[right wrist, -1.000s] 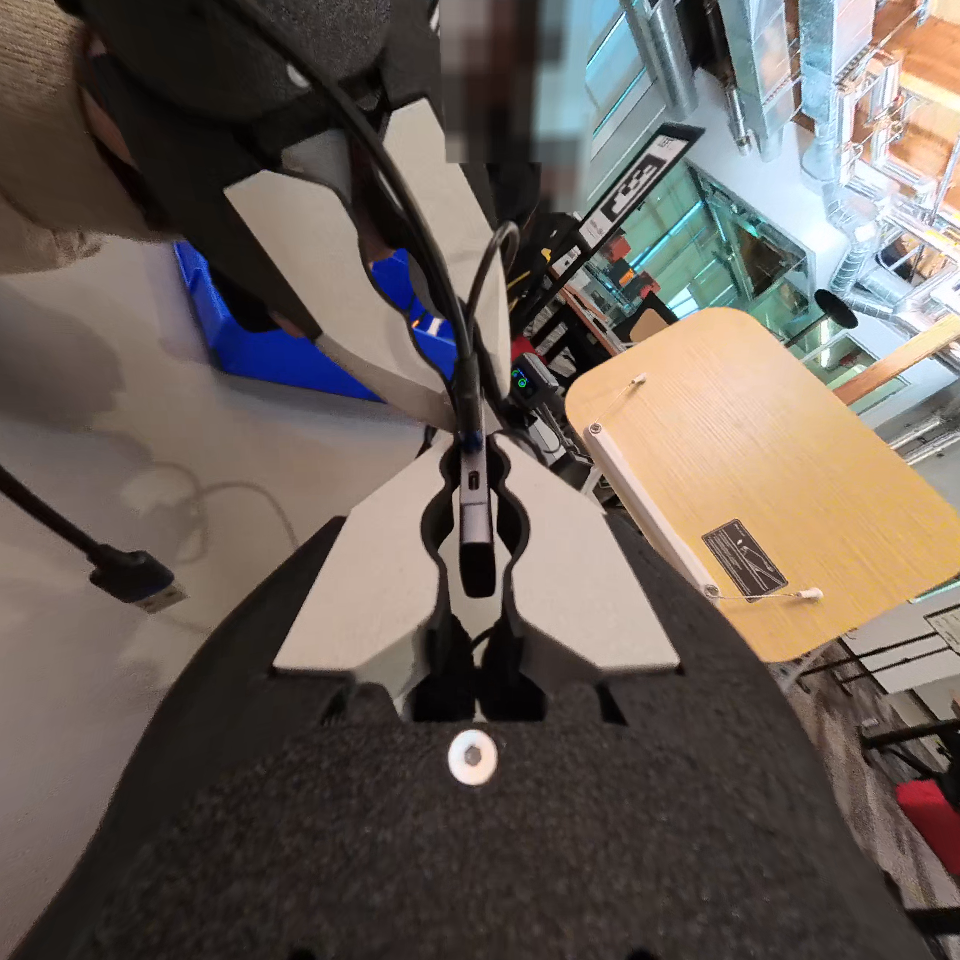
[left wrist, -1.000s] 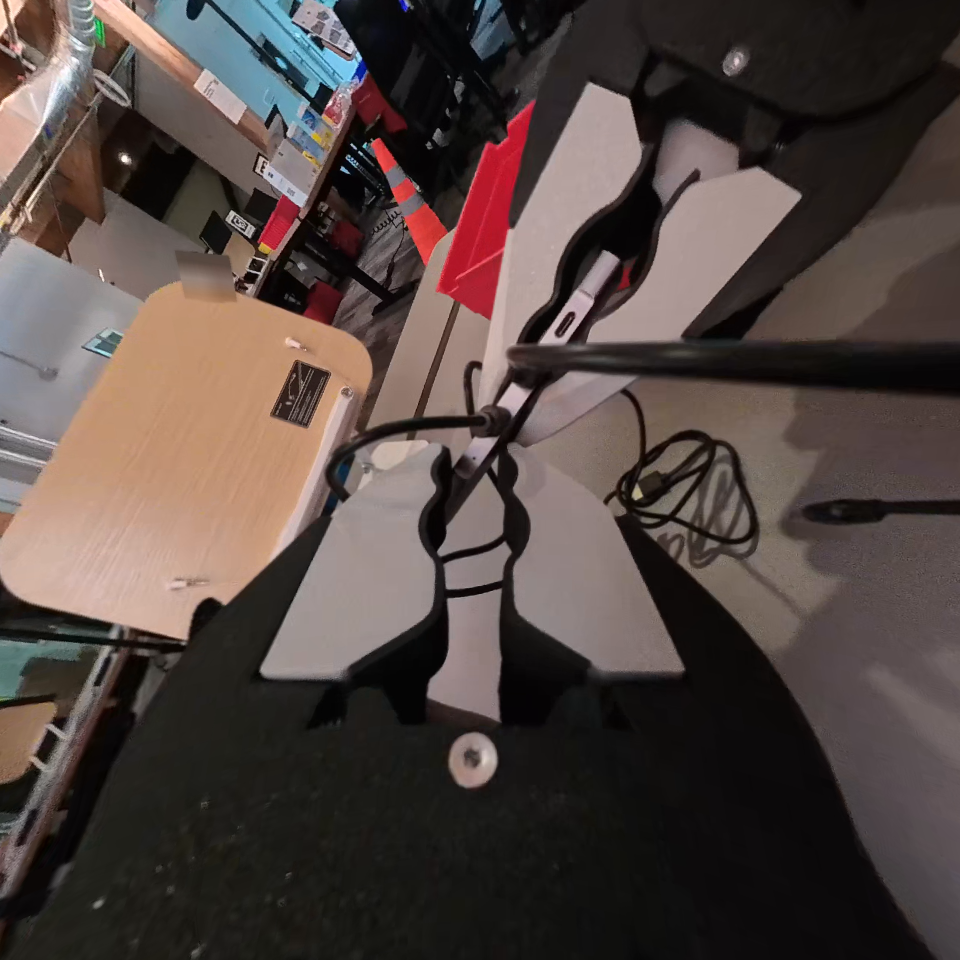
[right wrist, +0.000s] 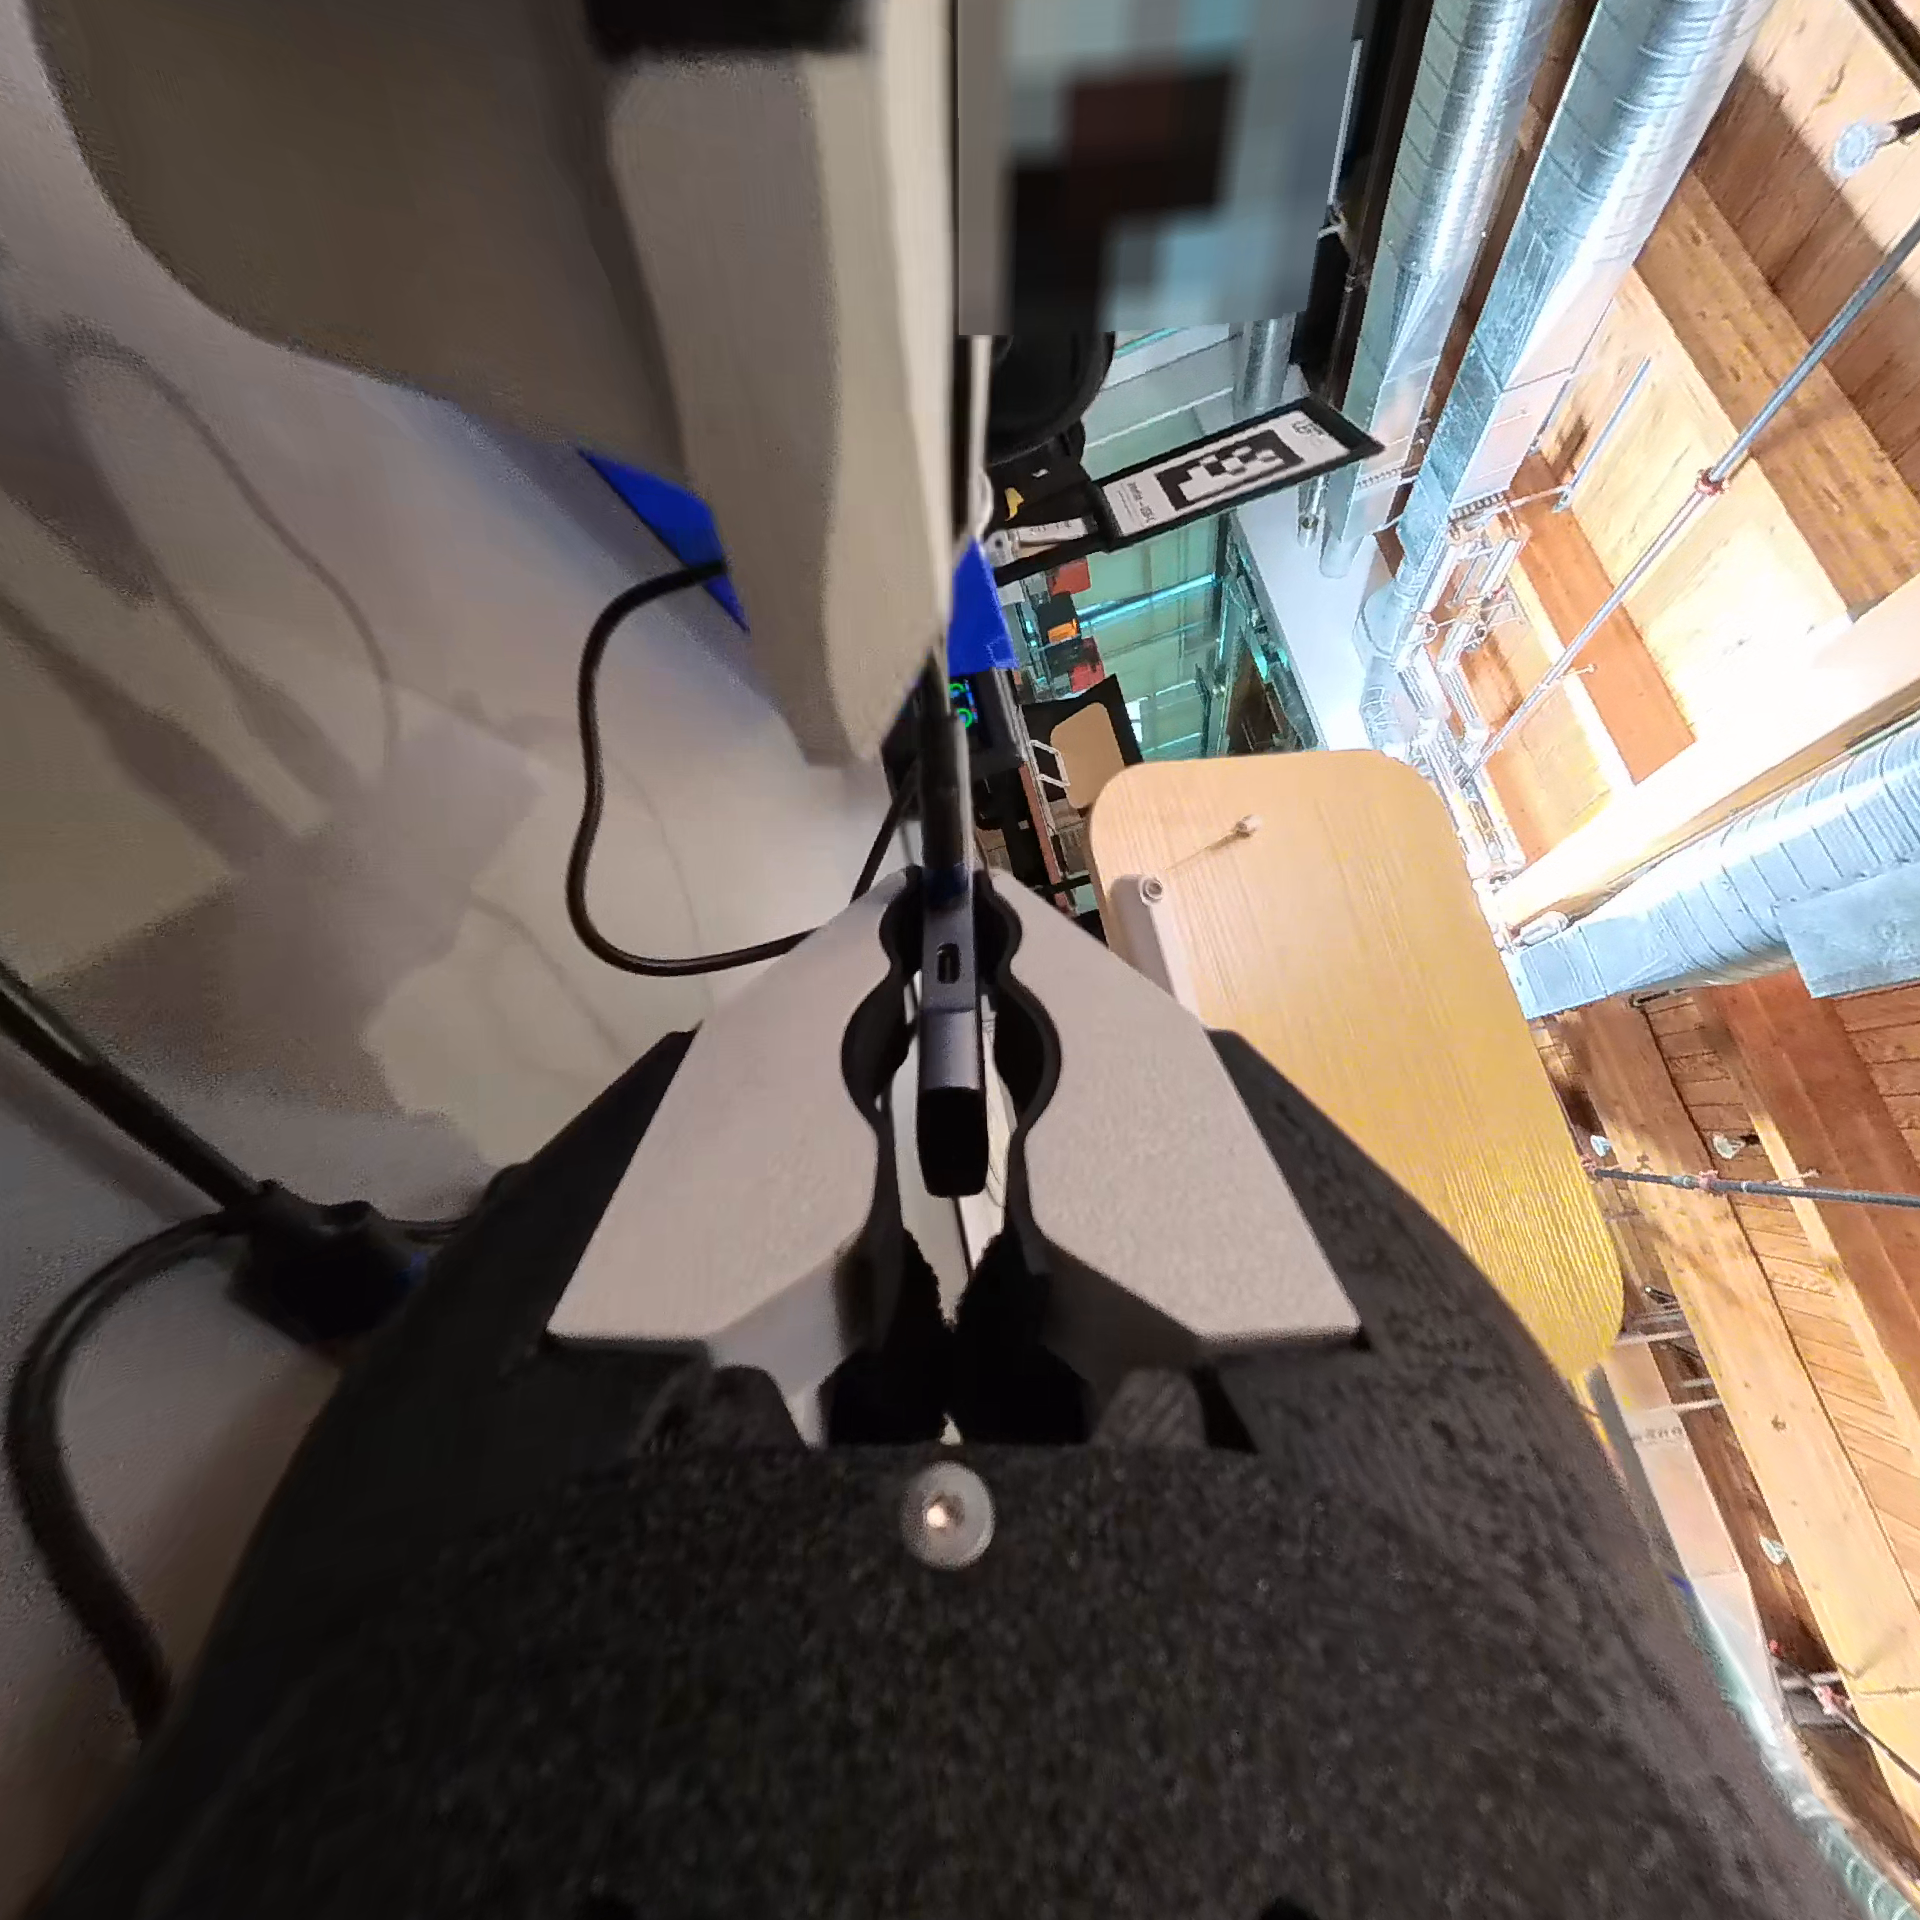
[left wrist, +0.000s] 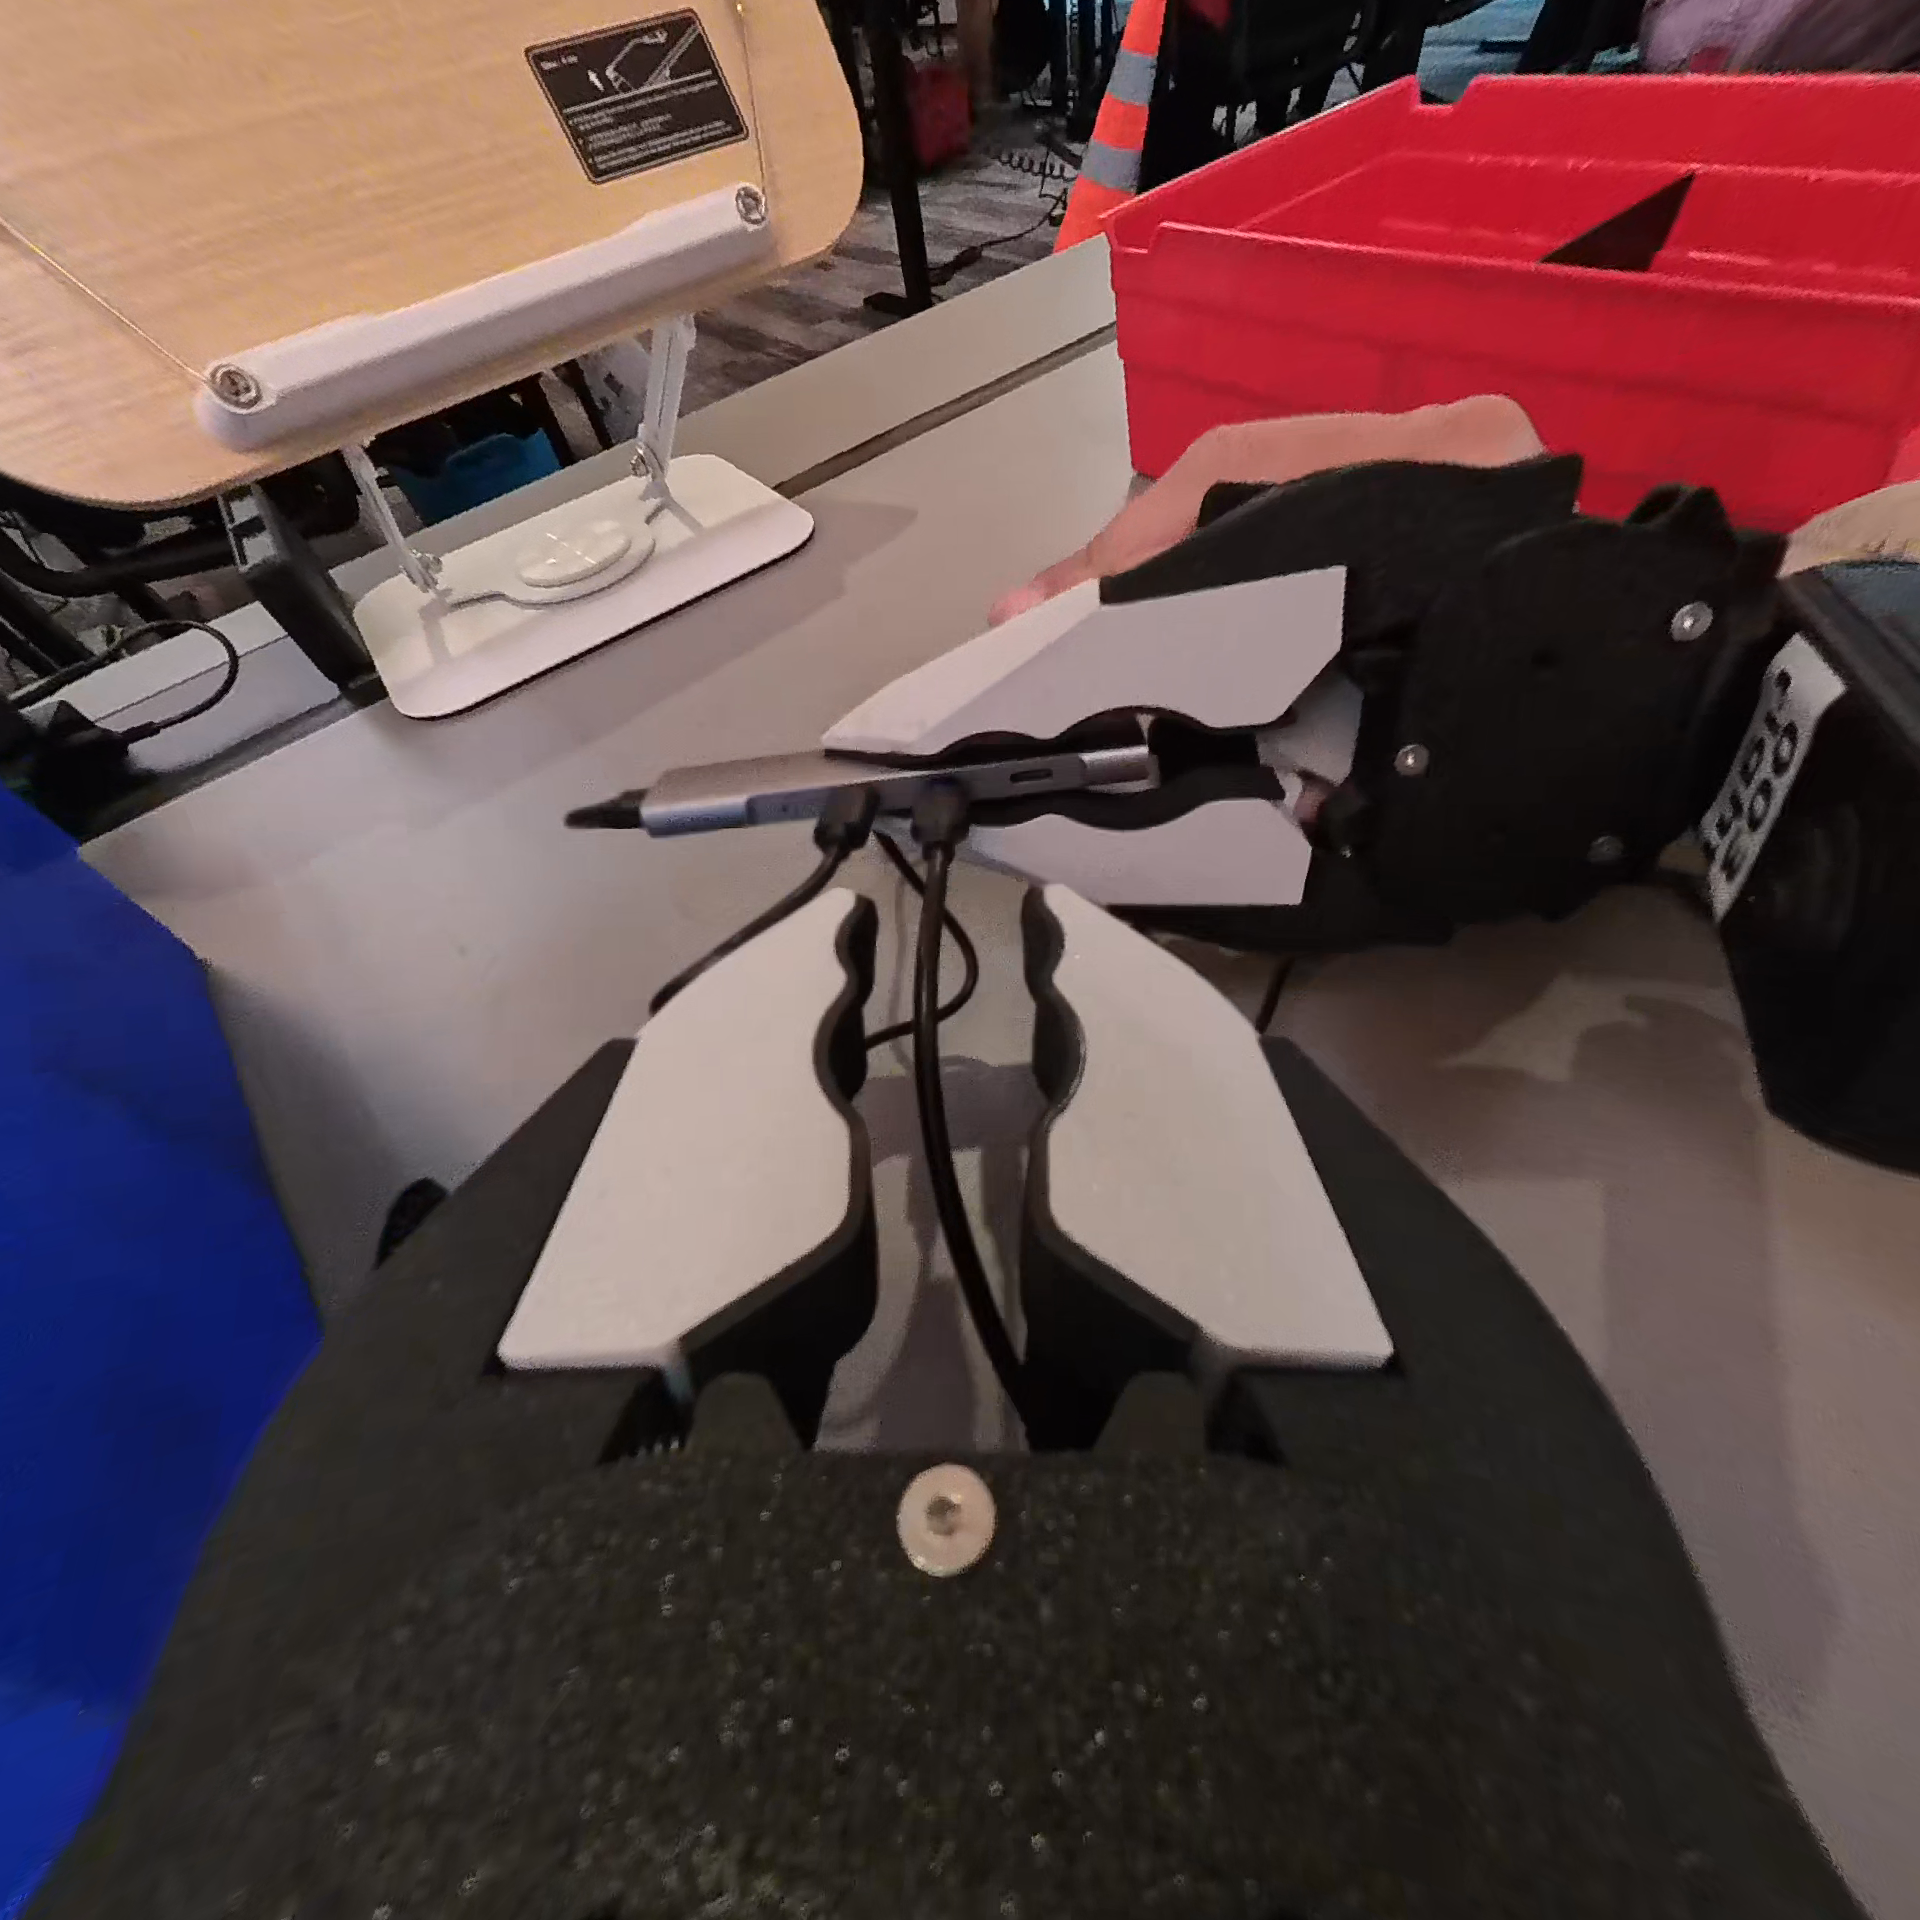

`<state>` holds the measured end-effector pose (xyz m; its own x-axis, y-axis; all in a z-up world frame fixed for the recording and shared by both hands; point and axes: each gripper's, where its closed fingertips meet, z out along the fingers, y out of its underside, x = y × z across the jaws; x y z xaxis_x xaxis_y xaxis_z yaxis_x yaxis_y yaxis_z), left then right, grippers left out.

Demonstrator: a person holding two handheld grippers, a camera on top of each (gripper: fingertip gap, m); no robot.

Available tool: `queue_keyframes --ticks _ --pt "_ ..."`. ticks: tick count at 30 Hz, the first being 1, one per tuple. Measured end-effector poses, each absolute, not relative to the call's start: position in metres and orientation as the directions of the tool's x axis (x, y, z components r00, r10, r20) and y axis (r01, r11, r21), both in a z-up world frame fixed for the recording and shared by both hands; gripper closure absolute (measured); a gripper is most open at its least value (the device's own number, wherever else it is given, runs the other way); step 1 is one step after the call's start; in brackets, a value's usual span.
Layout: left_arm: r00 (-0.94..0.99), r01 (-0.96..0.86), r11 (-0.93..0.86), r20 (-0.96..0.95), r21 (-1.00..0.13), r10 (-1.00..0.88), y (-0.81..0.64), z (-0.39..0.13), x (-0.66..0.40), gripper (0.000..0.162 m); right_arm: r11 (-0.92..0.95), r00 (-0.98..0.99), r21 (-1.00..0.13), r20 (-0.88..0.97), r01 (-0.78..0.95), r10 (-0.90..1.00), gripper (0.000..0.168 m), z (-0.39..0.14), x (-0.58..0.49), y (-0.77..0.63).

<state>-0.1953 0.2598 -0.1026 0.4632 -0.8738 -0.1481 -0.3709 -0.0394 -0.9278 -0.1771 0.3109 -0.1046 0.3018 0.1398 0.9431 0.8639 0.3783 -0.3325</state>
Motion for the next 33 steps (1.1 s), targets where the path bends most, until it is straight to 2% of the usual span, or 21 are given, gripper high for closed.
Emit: queue_keyframes --ticks 3,8,13,19,33 --pt "0.462 -0.366 -0.048 -0.137 -0.929 -0.876 0.257 -0.104 -0.19 0.135 0.383 0.281 -0.317 0.948 0.868 0.149 0.16 -0.109 -0.183 0.309" --pt "0.499 -0.335 -0.077 -0.108 -0.939 -0.86 0.265 -0.104 -0.191 0.154 0.383 0.286 -0.323 0.946 0.865 0.152 0.16 -0.109 -0.184 0.308" --pt "0.512 -0.326 -0.081 -0.103 -0.942 -0.853 0.265 -0.105 -0.191 0.156 0.376 0.283 -0.322 0.946 0.869 0.156 0.16 -0.111 -0.184 0.309" --pt "0.534 -0.319 -0.119 -0.075 -0.94 -0.842 0.267 -0.107 -0.195 0.156 0.369 0.32 -0.373 0.926 0.851 0.198 0.16 -0.113 -0.185 0.311" --pt "0.548 -0.328 -0.137 -0.07 -0.935 -0.834 0.264 -0.11 -0.207 0.157 0.383 0.309 -0.347 0.938 0.856 0.16 0.159 -0.114 -0.196 0.309"
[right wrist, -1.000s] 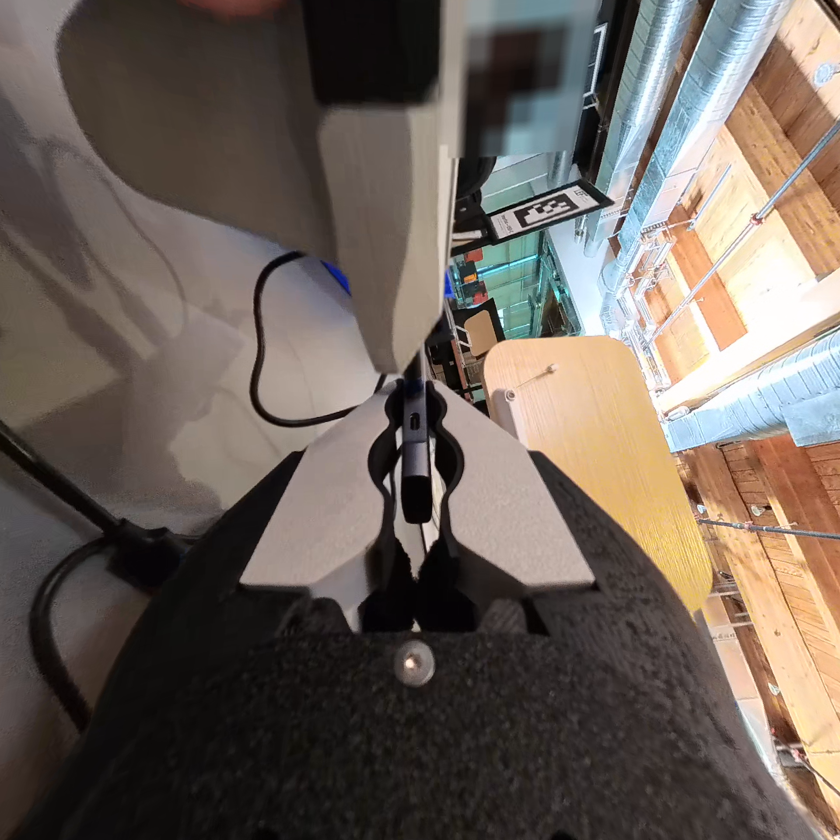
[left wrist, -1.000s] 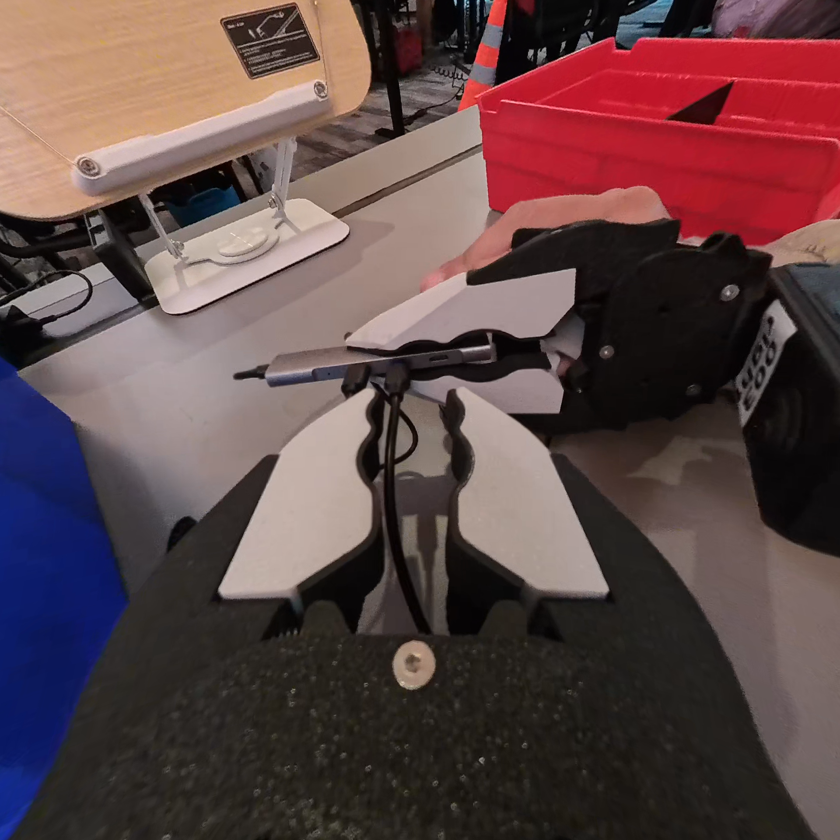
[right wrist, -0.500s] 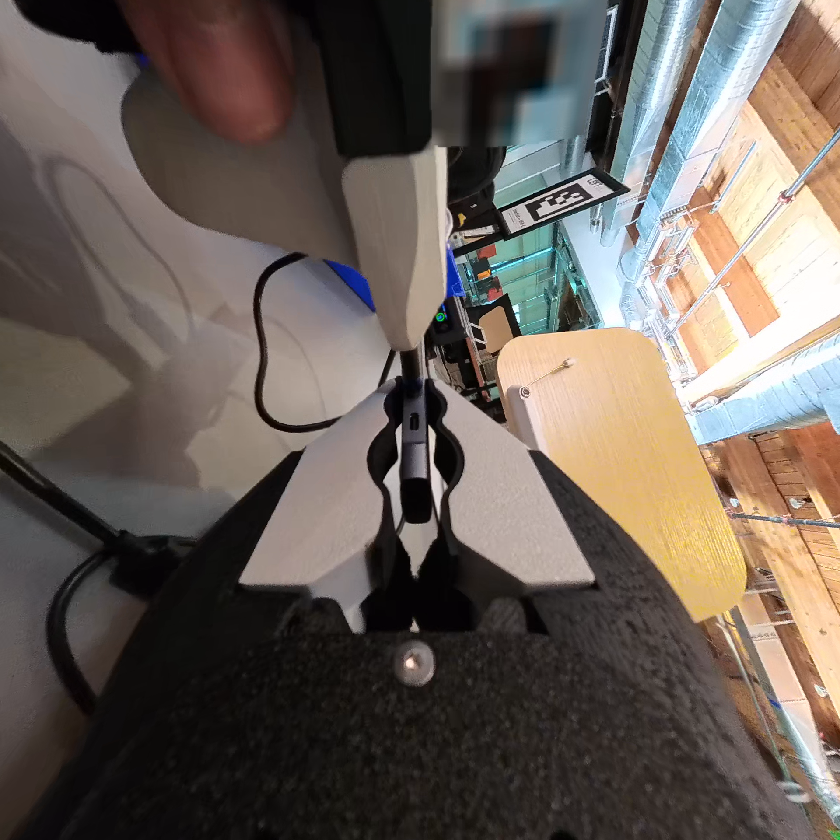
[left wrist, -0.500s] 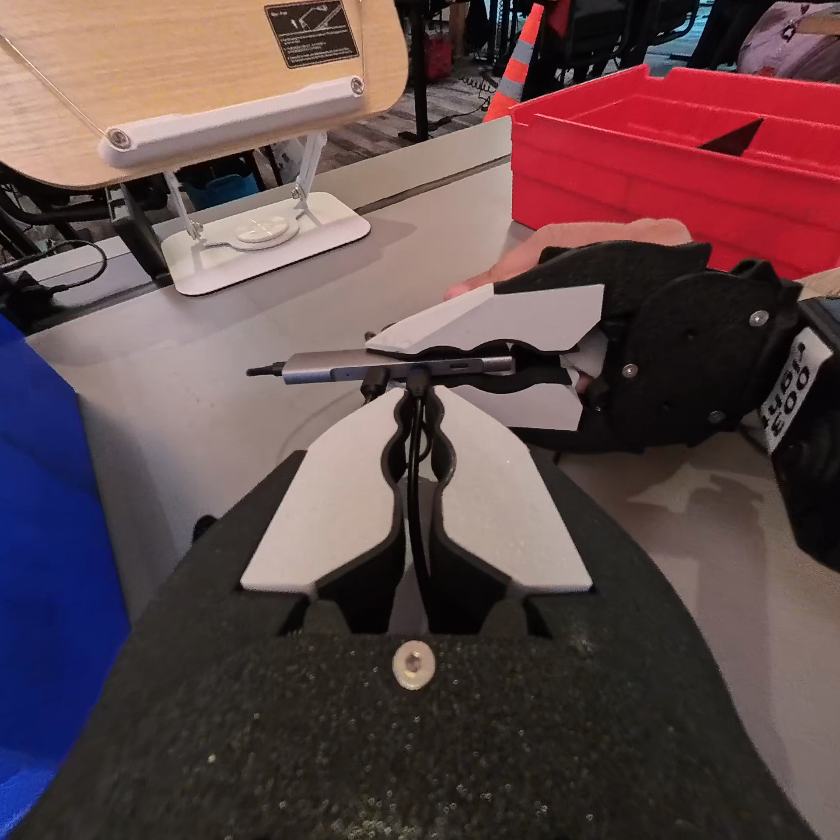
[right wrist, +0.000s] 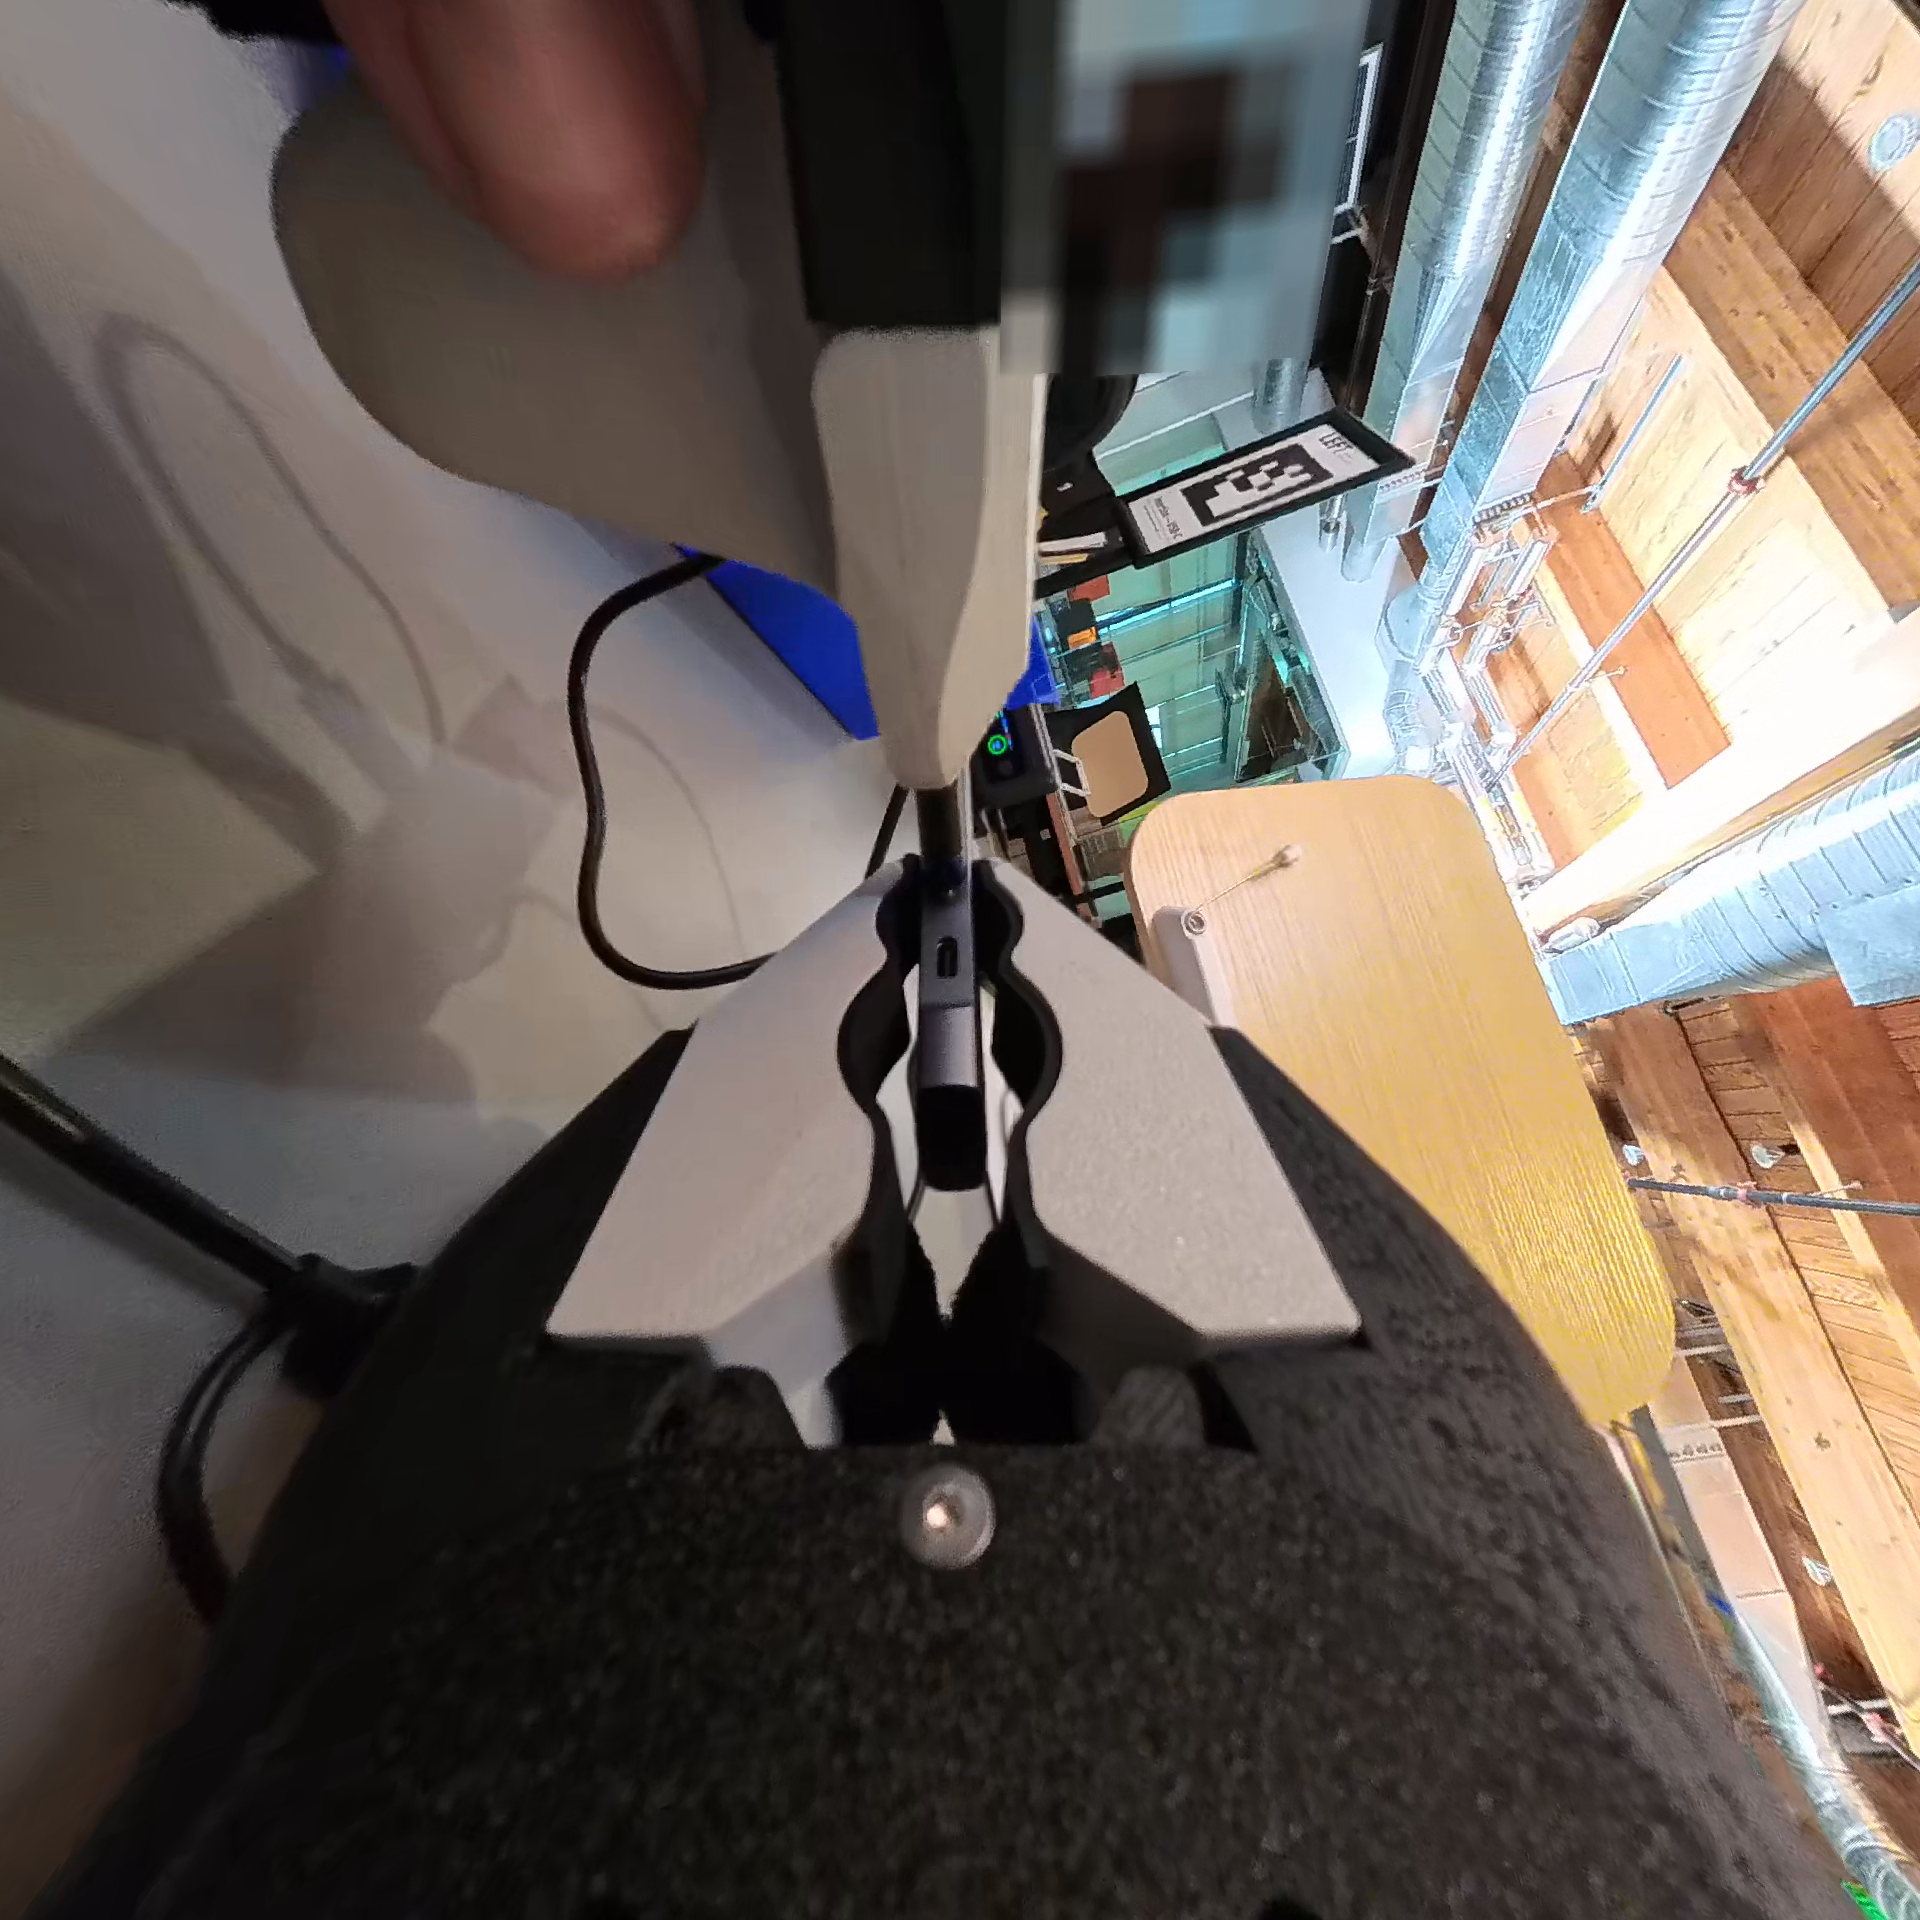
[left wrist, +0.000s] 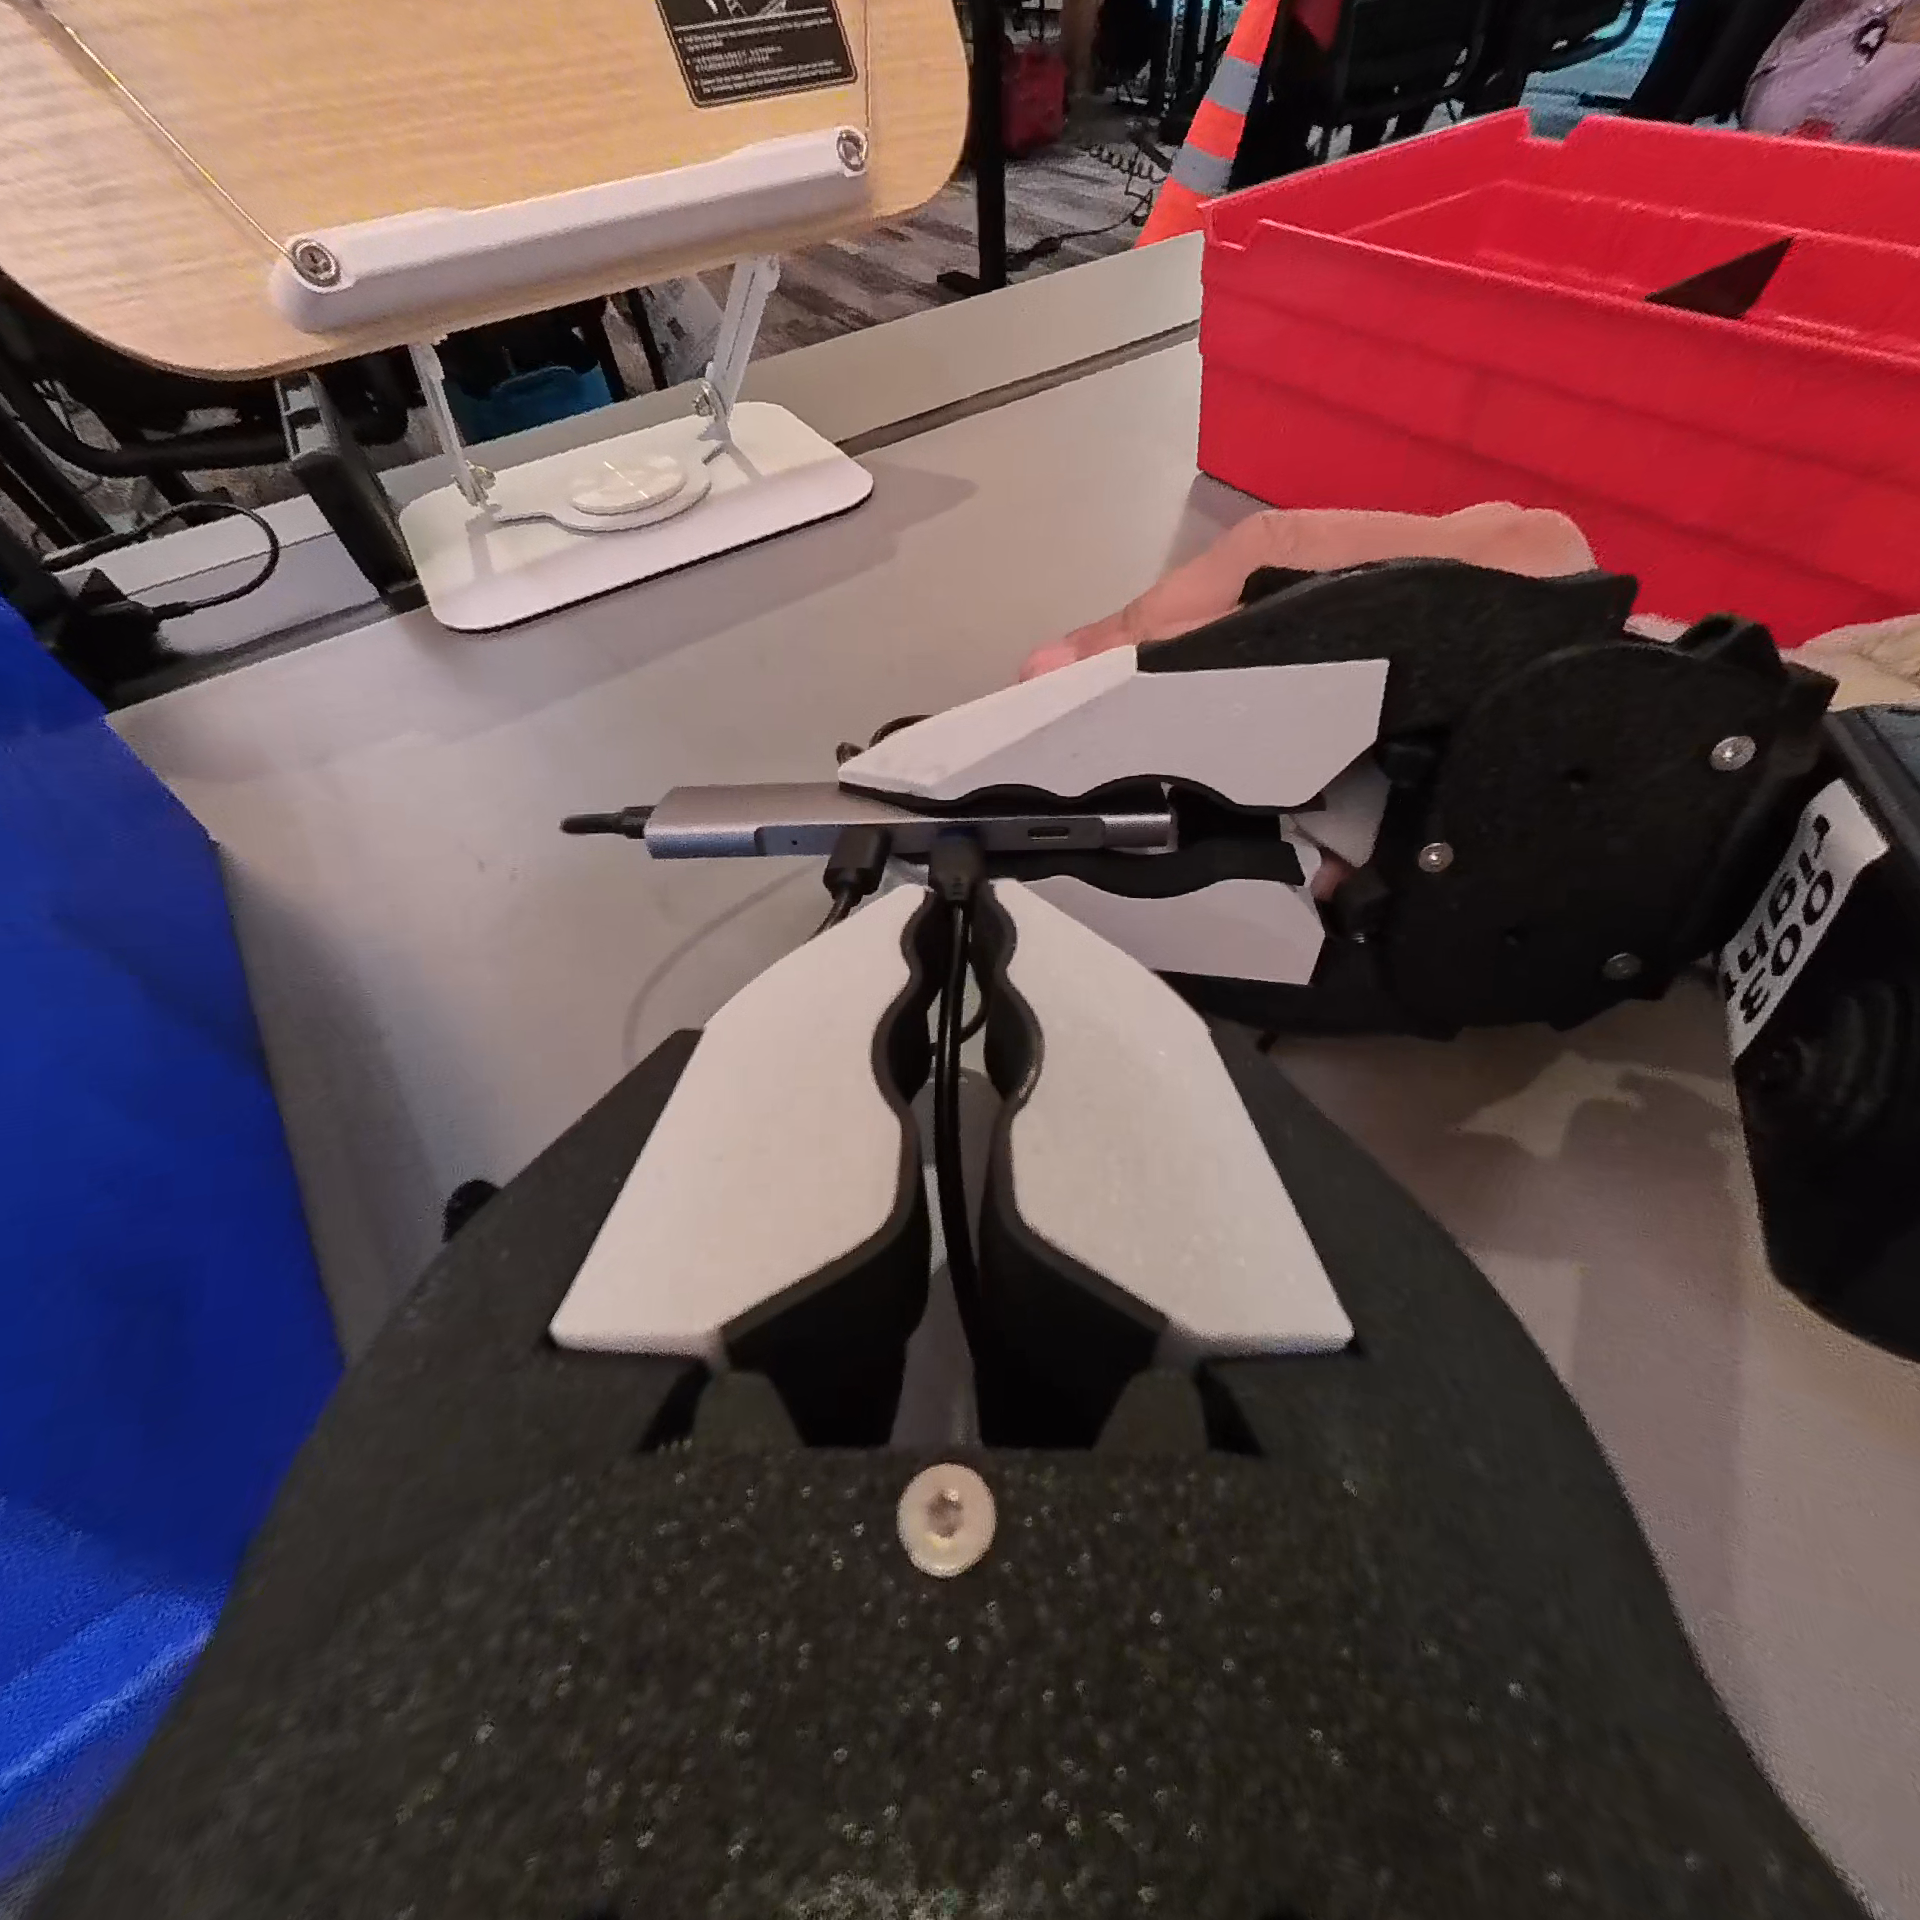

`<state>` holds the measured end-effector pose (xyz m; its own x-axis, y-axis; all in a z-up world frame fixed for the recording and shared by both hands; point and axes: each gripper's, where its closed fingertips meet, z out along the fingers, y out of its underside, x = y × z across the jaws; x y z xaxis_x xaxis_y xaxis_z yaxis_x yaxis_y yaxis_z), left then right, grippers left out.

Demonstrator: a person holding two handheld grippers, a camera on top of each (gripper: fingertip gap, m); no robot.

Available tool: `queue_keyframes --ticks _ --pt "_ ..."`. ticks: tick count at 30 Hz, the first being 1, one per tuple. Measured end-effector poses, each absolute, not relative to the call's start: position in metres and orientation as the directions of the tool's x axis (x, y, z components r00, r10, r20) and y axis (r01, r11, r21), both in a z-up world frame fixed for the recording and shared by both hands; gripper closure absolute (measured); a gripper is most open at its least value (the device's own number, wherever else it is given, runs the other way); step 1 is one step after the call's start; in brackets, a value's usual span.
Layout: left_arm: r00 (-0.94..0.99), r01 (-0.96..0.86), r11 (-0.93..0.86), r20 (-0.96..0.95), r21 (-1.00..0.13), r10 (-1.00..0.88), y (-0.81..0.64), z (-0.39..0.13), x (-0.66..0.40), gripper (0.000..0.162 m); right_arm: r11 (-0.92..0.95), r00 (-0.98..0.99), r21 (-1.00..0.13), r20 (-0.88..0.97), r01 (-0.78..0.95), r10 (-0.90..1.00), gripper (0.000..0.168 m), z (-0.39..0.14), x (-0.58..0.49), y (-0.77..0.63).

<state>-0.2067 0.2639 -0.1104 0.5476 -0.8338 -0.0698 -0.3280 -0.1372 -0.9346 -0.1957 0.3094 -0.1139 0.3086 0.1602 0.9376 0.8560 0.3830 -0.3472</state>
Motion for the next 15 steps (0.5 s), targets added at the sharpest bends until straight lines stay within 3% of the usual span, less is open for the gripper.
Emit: queue_keyframes --ticks 4,6,7,9,15 --pt "0.561 -0.334 -0.163 -0.057 -0.928 -0.826 0.264 -0.116 -0.213 0.157 0.365 0.301 -0.348 0.936 0.864 0.181 0.159 -0.122 -0.202 0.31" --pt "0.536 -0.314 -0.111 -0.08 -0.943 -0.84 0.252 -0.107 -0.216 0.157 0.155 0.312 -0.342 0.931 0.927 0.189 0.16 -0.137 -0.164 0.336" --pt "0.531 -0.332 -0.071 -0.124 -0.941 -0.838 0.244 -0.101 -0.22 0.157 0.101 0.389 -0.416 0.897 0.904 0.209 0.16 -0.137 -0.143 0.345" --pt "0.533 -0.338 -0.066 -0.133 -0.939 -0.836 0.237 -0.096 -0.227 0.157 0.23 0.461 -0.492 0.87 0.84 0.177 0.161 -0.108 -0.154 0.331" --pt "0.445 -0.405 -0.177 -0.025 -0.897 -0.895 0.246 -0.134 -0.218 0.156 0.241 0.429 -0.473 0.877 0.847 0.216 0.161 -0.12 -0.159 0.332"
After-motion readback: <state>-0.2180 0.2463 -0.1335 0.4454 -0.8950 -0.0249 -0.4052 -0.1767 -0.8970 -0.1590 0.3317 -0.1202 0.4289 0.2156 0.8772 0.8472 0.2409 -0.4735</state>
